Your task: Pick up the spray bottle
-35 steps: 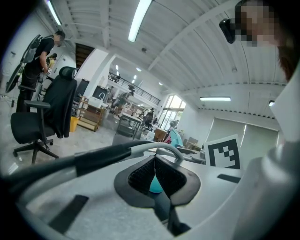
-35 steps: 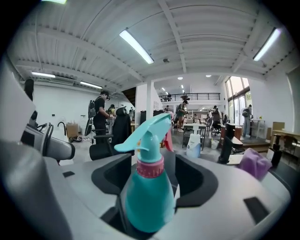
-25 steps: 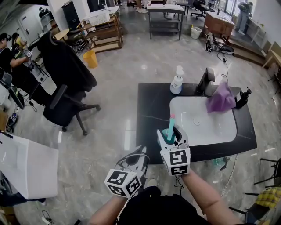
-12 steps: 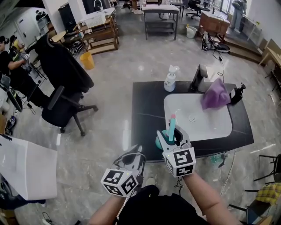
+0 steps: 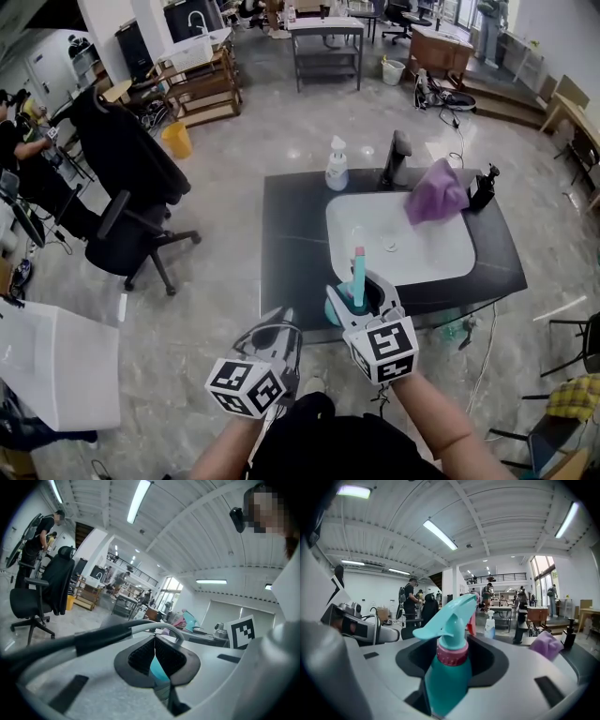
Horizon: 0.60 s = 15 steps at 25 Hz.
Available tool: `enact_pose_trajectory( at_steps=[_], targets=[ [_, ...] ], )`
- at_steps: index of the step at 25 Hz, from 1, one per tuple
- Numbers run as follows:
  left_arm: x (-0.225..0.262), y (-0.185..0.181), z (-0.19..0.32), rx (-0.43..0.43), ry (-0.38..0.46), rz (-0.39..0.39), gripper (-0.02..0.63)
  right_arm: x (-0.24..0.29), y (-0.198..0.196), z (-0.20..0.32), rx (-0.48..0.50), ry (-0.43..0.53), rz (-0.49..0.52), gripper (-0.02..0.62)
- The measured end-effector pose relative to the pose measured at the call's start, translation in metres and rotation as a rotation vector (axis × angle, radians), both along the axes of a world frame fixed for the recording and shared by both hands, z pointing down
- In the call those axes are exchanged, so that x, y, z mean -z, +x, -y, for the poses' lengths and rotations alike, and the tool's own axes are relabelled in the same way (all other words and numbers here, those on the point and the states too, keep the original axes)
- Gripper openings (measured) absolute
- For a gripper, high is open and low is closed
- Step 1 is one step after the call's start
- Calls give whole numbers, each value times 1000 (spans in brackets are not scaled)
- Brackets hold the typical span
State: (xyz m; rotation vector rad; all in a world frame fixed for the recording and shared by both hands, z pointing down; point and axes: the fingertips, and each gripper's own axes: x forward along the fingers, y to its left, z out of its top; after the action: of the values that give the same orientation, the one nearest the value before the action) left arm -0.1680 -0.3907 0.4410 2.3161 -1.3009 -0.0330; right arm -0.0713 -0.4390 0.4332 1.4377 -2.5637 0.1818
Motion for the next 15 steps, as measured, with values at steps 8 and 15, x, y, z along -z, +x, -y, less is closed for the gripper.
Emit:
enact_pose_trajectory(
  at_steps=[8,15],
  targets=[
    [10,35,-34,-30,21,-8,9,10,29,-42,23,9,13,193],
    [16,58,-68,-43,34,-10,8,13,50,-82,41,-1,25,193]
  ],
)
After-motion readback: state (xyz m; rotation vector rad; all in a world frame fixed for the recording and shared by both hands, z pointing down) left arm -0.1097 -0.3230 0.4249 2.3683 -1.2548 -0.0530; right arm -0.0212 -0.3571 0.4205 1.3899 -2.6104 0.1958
